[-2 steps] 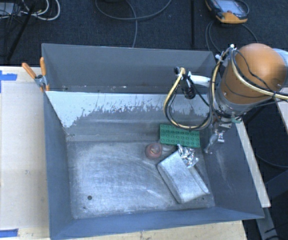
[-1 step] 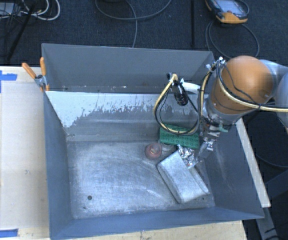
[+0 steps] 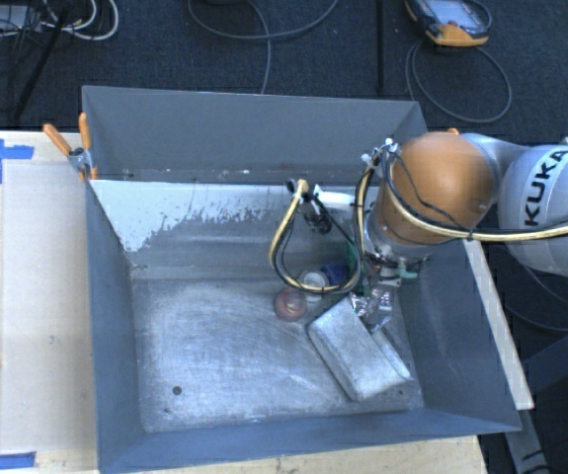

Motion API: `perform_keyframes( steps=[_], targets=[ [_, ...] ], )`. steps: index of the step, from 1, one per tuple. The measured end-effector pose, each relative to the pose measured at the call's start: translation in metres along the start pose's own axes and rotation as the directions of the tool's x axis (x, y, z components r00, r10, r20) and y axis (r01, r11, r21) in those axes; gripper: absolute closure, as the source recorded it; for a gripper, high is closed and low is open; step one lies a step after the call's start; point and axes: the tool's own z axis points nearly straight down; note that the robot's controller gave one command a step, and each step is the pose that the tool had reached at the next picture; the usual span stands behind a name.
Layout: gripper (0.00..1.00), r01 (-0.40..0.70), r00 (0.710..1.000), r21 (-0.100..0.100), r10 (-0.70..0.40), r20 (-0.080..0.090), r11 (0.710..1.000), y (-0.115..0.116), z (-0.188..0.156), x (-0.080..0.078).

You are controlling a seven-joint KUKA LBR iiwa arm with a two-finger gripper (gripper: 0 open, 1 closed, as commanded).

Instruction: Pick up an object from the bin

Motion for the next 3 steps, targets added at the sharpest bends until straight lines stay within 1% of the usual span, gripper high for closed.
perform_keyframes(
  steps=[1,2,3],
  targets=[
    [0.0,-0.023,1.0,0.008,0.023,0.001,1.0,-0.016,-0.021,-0.026],
    [0.0,-0.055,0.998,0.004,0.055,0.005,0.998,-0.021,-0.006,-0.02],
    [1.0,-0.061,0.998,0.006,0.061,0.005,0.998,-0.022,-0.008,-0.019]
  ],
)
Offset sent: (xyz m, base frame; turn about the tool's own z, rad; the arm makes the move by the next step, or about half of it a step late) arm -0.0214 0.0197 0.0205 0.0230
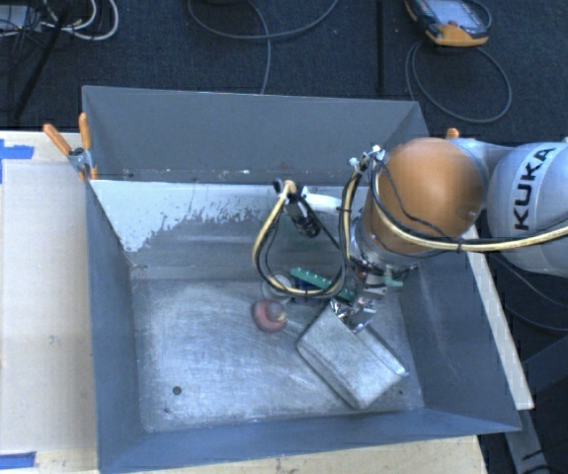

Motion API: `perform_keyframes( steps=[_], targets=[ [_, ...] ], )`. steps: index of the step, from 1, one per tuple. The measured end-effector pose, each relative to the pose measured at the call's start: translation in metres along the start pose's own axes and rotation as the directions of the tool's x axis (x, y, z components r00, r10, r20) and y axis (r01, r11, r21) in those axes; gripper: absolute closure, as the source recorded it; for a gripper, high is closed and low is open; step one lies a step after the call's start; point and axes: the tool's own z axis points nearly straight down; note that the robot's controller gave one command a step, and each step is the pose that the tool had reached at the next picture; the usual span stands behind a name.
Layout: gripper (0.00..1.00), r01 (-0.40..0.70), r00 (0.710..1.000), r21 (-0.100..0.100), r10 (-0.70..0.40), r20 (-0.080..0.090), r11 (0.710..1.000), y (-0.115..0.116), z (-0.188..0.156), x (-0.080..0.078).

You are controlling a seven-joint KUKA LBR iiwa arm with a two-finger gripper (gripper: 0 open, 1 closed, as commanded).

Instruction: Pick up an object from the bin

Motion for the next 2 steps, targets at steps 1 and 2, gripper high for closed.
perform_keyframes(
  steps=[1,2],
  targets=[
    [0.0,0.0,1.0,0.003,0.0,-0.007,1.0,0.0,0.002,0.001],
    [0.0,0.01,1.0,-0.003,-0.01,-0.006,1.0,-0.014,0.004,0.002]
  ],
)
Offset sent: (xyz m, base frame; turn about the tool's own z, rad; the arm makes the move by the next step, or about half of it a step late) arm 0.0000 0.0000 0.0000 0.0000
